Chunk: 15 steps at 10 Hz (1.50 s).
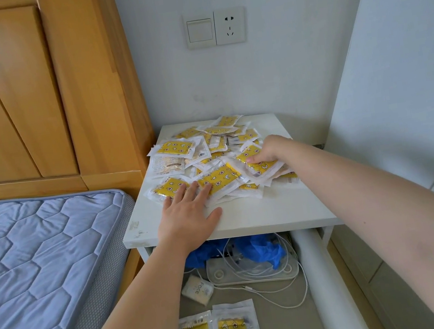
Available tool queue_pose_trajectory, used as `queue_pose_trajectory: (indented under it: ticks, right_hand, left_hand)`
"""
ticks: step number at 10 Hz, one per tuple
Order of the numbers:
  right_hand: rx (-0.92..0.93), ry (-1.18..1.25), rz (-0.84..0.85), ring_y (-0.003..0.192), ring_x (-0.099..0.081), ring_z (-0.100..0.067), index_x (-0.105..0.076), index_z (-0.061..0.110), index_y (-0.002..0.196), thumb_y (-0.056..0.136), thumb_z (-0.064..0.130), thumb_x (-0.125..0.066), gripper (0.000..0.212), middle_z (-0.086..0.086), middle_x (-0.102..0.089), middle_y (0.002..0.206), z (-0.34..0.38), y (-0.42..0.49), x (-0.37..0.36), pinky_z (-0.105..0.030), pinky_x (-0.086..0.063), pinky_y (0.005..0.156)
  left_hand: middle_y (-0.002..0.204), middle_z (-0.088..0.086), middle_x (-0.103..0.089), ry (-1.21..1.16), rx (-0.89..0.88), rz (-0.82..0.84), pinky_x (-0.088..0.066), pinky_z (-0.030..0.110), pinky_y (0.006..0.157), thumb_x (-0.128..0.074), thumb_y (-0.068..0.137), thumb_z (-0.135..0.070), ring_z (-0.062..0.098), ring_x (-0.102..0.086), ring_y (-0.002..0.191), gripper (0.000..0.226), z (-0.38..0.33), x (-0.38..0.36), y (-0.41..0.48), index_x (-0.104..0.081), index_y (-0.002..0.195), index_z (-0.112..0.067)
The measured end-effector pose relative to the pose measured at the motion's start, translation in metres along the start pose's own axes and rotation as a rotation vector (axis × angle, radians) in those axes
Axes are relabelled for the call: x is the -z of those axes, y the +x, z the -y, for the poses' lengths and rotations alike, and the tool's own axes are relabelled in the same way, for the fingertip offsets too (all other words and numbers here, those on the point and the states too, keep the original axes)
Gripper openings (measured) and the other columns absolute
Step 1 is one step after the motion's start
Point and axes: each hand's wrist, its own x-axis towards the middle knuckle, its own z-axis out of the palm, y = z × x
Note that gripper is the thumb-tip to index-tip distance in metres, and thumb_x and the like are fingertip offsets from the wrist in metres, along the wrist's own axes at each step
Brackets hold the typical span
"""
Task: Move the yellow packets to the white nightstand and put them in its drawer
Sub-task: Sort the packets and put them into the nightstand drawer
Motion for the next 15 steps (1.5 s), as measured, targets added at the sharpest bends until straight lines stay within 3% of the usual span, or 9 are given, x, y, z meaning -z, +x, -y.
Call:
queue_pose_trajectory:
  ticks: [2, 4, 6, 8, 9, 10, 11, 13, 15]
  right_hand:
    - [-0.006, -0.048, -0.082, 0.12, -0.052, -0.03, -0.049, 0.006, 0.127, 0.073, 0.057, -0.072, 0.078, -0.009, -0.054, 0.13, 0.01, -0.006, 0.001, -0.035, -0.044, 0.093]
    - [-0.046, 0.011, 0.04, 0.131, -0.044, -0.029, -0.039, 0.003, 0.141, 0.086, 0.058, -0.056, 0.08, -0.012, -0.043, 0.145, 0.009, -0.02, 0.009, -0.034, -0.037, 0.103]
    - [-0.079, 0.22, -0.022, 0.124, -0.051, -0.025, -0.047, 0.003, 0.132, 0.08, 0.042, -0.073, 0.07, -0.01, -0.052, 0.136, 0.013, -0.027, 0.01, -0.03, -0.041, 0.1]
    - [-0.173, 0.86, -0.017, 0.105, -0.062, -0.027, -0.059, 0.001, 0.115, 0.067, 0.016, -0.086, 0.057, -0.01, -0.063, 0.117, -0.003, -0.031, 0.004, -0.04, -0.048, 0.093]
    - [-0.182, 1.34, 0.144, 0.065, -0.068, -0.021, -0.063, 0.007, 0.089, 0.077, 0.01, -0.076, 0.018, -0.01, -0.068, 0.096, -0.013, -0.045, -0.007, -0.044, -0.055, 0.06]
    - [-0.204, 1.638, 0.096, 0.068, -0.068, -0.021, -0.064, 0.009, 0.089, 0.082, 0.011, -0.072, 0.01, -0.007, -0.07, 0.093, -0.022, -0.056, -0.031, -0.037, -0.057, 0.049]
    - [-0.298, 1.735, -0.065, 0.095, -0.063, -0.021, -0.062, 0.013, 0.109, 0.082, 0.021, -0.074, 0.03, -0.001, -0.065, 0.107, -0.028, -0.064, -0.052, -0.037, -0.057, 0.07]
    - [-0.207, 1.373, -0.635, 0.093, -0.062, -0.023, -0.058, 0.012, 0.103, 0.093, 0.033, -0.057, 0.023, -0.004, -0.063, 0.098, -0.025, -0.084, -0.08, -0.035, -0.051, 0.08]
    - [-0.115, 1.206, -0.77, 0.098, -0.061, -0.025, -0.057, 0.002, 0.11, 0.096, 0.026, -0.053, 0.028, -0.01, -0.065, 0.107, -0.015, -0.092, -0.083, -0.029, -0.046, 0.08]
  left_hand:
    - [0.161, -0.007, -0.008, 0.007, -0.001, 0.002, -0.006, 0.045, 0.12, -0.023, 0.093, -0.062, 0.019, -0.001, 0.148, 0.064, 0.001, -0.001, 0.0, -0.006, 0.151, -0.04]
    - [0.16, -0.007, -0.009, 0.01, 0.0, -0.002, -0.007, 0.046, 0.119, -0.024, 0.093, -0.062, 0.019, -0.001, 0.148, 0.064, 0.001, -0.002, 0.001, -0.007, 0.151, -0.04]
    - [0.161, -0.007, -0.009, 0.007, 0.001, 0.004, -0.007, 0.046, 0.119, -0.024, 0.093, -0.062, 0.019, -0.001, 0.148, 0.064, 0.001, -0.001, 0.001, -0.007, 0.151, -0.04]
    - [0.161, -0.007, -0.009, 0.009, 0.001, 0.005, -0.007, 0.046, 0.119, -0.024, 0.093, -0.063, 0.019, -0.001, 0.148, 0.064, 0.0, 0.0, 0.001, -0.007, 0.151, -0.04]
    - [0.16, -0.007, -0.01, 0.007, 0.004, 0.004, -0.007, 0.046, 0.119, -0.025, 0.093, -0.062, 0.019, -0.002, 0.148, 0.064, 0.0, -0.001, 0.001, -0.009, 0.151, -0.039]
    - [0.159, -0.007, -0.015, -0.015, 0.006, -0.023, -0.009, 0.045, 0.119, -0.03, 0.093, -0.059, 0.018, -0.005, 0.147, 0.062, 0.0, 0.0, 0.0, -0.015, 0.15, -0.038]
    - [0.154, -0.006, -0.027, -0.052, -0.017, -0.082, -0.014, 0.043, 0.117, -0.037, 0.093, -0.053, 0.018, -0.016, 0.144, 0.057, -0.001, 0.002, -0.003, -0.028, 0.145, -0.033]
    - [0.137, -0.004, -0.043, -0.101, -0.023, -0.154, -0.026, 0.038, 0.11, -0.042, 0.089, -0.053, 0.019, -0.033, 0.131, 0.059, -0.002, 0.003, -0.007, -0.036, 0.142, -0.027]
    - [0.123, 0.0, -0.049, -0.201, 0.081, -0.158, -0.027, 0.041, 0.109, -0.034, 0.095, -0.052, 0.021, -0.038, 0.123, 0.047, -0.005, 0.01, -0.003, -0.062, 0.122, -0.025]
